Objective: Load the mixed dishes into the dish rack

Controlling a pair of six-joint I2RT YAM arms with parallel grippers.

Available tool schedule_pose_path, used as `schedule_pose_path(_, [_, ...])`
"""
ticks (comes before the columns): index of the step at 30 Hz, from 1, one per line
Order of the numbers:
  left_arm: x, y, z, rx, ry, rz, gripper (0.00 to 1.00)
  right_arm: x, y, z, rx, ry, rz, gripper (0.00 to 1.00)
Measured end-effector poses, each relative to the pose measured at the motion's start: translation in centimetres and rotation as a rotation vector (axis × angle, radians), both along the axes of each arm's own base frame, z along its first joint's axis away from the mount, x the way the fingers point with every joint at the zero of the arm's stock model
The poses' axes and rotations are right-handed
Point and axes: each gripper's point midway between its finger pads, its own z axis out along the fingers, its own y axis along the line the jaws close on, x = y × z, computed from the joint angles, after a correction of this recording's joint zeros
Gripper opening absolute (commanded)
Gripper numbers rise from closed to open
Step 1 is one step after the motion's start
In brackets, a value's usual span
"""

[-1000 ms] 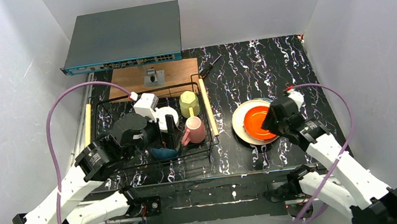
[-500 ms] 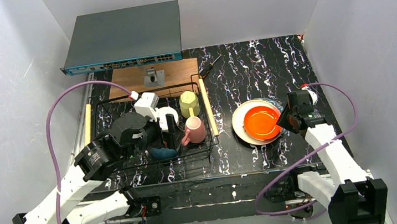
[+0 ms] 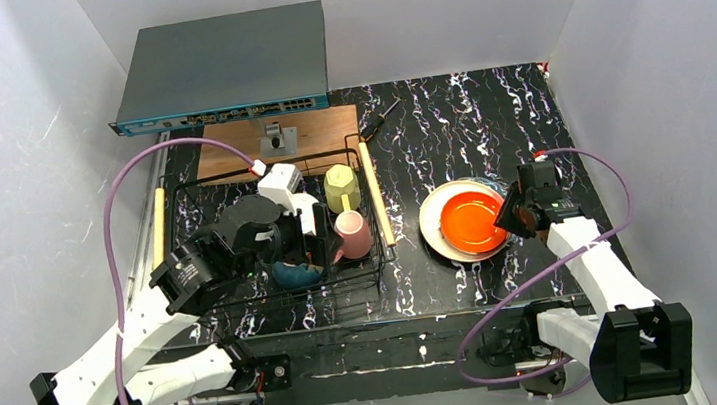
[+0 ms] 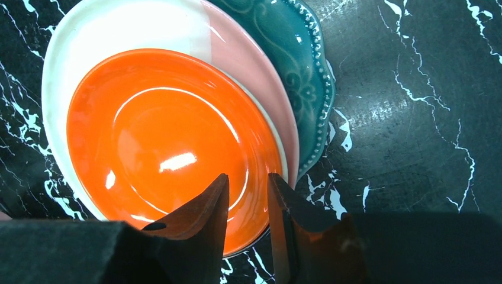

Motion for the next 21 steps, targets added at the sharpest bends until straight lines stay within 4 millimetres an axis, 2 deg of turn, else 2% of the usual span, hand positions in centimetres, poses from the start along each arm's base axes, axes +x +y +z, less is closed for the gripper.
schedule_pose_path(7, [0.1, -0.4, 0.1, -0.007, 0.0, -0.007, 0.98, 0.1, -0.1, -0.1, 0.002, 0.0, -0.003, 0.4])
schedule_pose_path(12, [0.1, -0.5, 0.1, -0.01, 0.001, -0.012, 0.98, 0.1, -0.2, 0.3, -0.004, -0.015, -0.001, 0.47])
schedule_pose_path(17, [0.1, -0.6, 0.1, -0.009, 0.0, -0.017, 0.98, 0.3, -0.4, 1.4, -0.015, -0.066, -0.008, 0.48])
schedule_pose_path(21, [0.0, -0.5, 0.1, -0.007, -0.002, -0.02, 0.98, 0.3, -0.5, 1.0, -0.019, -0.048, -0.006, 0.47])
